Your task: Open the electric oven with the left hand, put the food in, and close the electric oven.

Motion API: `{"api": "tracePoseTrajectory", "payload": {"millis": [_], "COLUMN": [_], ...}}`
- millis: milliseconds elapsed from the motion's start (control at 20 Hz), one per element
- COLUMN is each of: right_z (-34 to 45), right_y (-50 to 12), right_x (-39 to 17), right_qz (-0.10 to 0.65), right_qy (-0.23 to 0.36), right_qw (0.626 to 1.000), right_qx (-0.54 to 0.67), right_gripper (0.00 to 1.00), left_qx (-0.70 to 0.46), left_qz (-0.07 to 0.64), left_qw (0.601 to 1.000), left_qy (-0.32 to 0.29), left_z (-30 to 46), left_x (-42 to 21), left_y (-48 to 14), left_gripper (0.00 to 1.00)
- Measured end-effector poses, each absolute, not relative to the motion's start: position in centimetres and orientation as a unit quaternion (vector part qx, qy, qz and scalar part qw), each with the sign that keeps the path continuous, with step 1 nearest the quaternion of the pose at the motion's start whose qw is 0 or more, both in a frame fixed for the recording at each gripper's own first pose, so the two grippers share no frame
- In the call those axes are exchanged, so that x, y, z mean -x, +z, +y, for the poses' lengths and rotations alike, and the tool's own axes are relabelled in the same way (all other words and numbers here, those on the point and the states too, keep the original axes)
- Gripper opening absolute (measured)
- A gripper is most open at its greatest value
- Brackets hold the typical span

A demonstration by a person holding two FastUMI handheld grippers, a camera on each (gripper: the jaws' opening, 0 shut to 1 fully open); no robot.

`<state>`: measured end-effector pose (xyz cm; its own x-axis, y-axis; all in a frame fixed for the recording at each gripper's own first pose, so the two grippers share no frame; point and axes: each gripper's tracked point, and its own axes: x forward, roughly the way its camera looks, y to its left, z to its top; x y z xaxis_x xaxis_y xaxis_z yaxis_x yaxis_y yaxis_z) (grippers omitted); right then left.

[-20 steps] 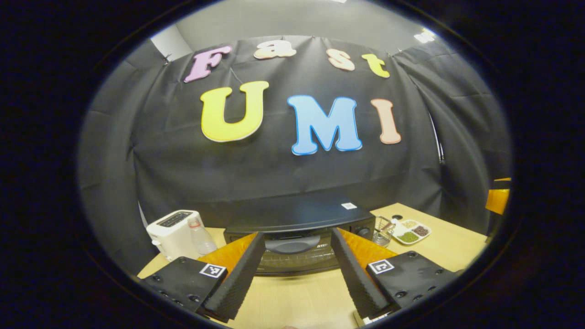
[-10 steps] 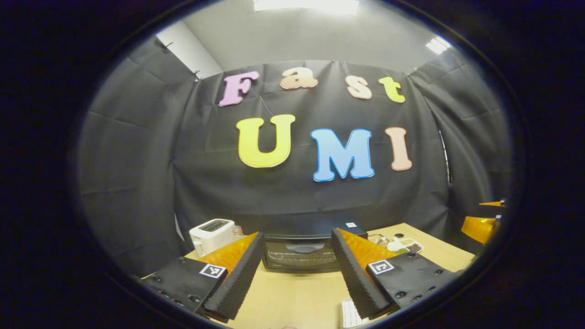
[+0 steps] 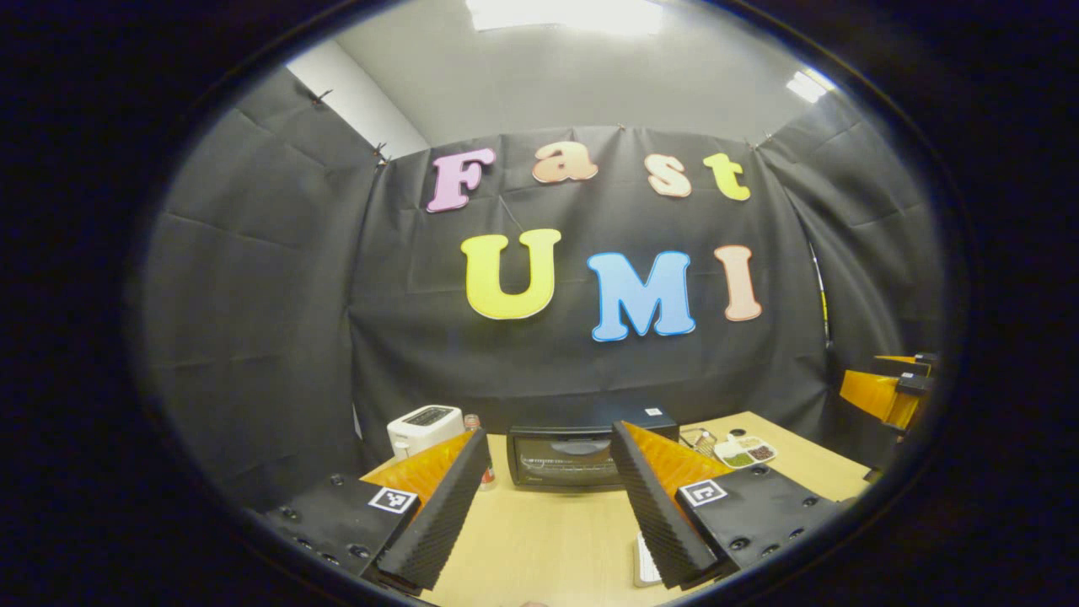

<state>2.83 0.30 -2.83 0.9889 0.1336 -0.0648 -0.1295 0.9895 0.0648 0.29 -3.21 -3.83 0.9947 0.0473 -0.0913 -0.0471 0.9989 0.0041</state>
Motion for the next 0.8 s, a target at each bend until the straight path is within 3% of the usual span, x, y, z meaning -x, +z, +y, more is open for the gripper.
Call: {"api": "tracePoseTrajectory", "payload": {"millis": [800], "right_z": [3.9], "right_y": [-0.7], "right_x": [0.4], "right_qz": [0.014], "right_qy": [0.031], "right_qw": [0.999], "right_qx": [-0.008], "right_gripper": [0.98], "left_qx": [0.014], "left_qz": [0.041], "left_qw": [0.999], "left_qy": [-0.021], "left_z": [-0.1], "left_x": [0.8], "left_y": [-3.6], "left_gripper": [1.0]}}
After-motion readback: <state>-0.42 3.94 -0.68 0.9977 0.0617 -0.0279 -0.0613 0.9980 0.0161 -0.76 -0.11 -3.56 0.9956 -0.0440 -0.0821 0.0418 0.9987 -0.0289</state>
